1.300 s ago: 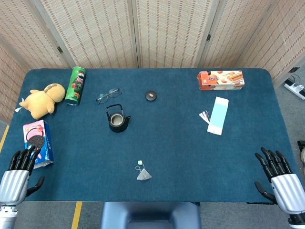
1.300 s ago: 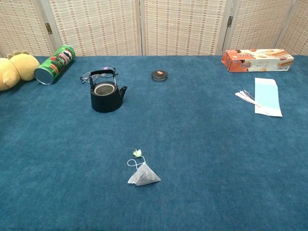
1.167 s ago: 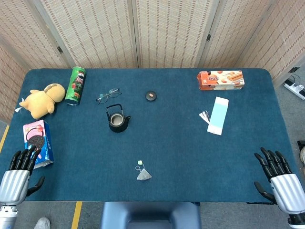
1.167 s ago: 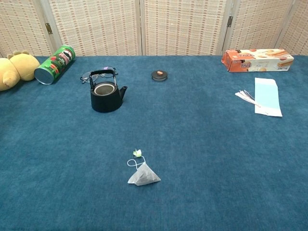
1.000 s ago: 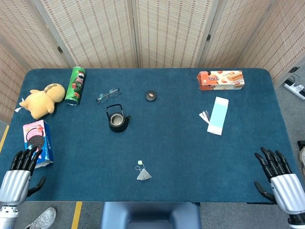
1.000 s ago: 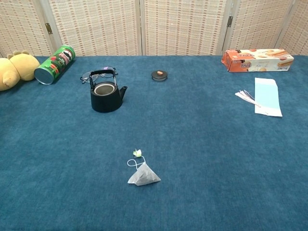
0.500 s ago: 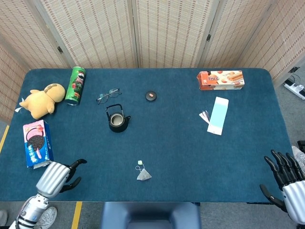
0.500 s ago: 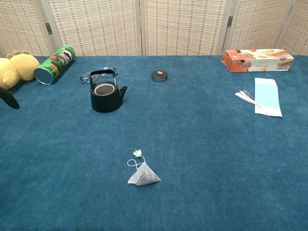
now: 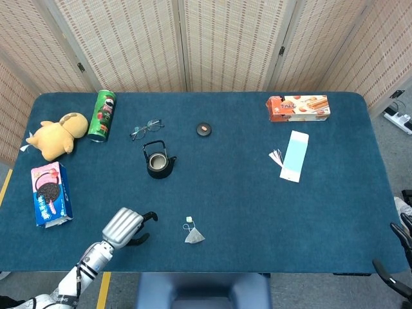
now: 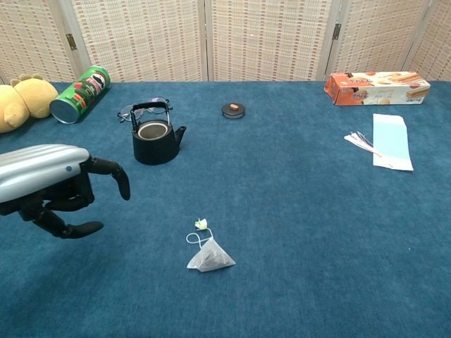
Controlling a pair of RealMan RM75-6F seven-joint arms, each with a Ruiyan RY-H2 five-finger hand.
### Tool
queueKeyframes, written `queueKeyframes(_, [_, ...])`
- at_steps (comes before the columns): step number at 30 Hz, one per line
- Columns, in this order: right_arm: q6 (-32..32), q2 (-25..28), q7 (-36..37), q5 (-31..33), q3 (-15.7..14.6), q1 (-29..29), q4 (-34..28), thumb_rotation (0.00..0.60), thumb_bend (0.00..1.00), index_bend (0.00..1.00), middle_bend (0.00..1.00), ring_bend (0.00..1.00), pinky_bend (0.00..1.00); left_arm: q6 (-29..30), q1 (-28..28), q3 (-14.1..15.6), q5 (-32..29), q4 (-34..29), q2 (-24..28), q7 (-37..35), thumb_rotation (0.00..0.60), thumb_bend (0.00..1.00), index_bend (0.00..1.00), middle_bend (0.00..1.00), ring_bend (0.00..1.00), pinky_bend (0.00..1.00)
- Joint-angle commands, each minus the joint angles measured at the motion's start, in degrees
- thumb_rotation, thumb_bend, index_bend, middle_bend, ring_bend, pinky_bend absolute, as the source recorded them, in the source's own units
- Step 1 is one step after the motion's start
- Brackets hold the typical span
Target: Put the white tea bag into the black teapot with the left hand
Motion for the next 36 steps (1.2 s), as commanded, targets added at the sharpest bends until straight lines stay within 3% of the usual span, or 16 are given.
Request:
queueKeyframes(1, [0.98, -0.21, 0.69, -0.55, -0.06, -0.49, 0.75, 0.600, 0.32, 0.00, 0.00, 0.00, 0.00, -1.28, -1.75, -0.63, -0.82, 3.09, -3.08, -0.45, 0.600, 0.39, 0.41, 1.00, 1.00, 1.00])
queueKeyframes(16, [3.22, -0.49, 1.68, -4.95, -1.78, -1.35, 3.68, 0.600, 0.32, 0.00, 0.00, 0.00, 0.00, -7.09, -10.46, -3.33, -2.44, 19.33, -15.17, -6.83, 0.600, 0.42, 0.45, 1.00, 1.00, 1.00])
queueKeyframes(36, [6.31, -0.48, 6.54, -0.94, -0.16, -2.60, 5.02, 0.600, 0.32, 0.00, 0.00, 0.00, 0.00, -11.44, -16.67, -3.16, -4.73, 25.23, -20.13, -9.94, 0.600, 0.42, 0.46, 1.00, 1.00, 1.00])
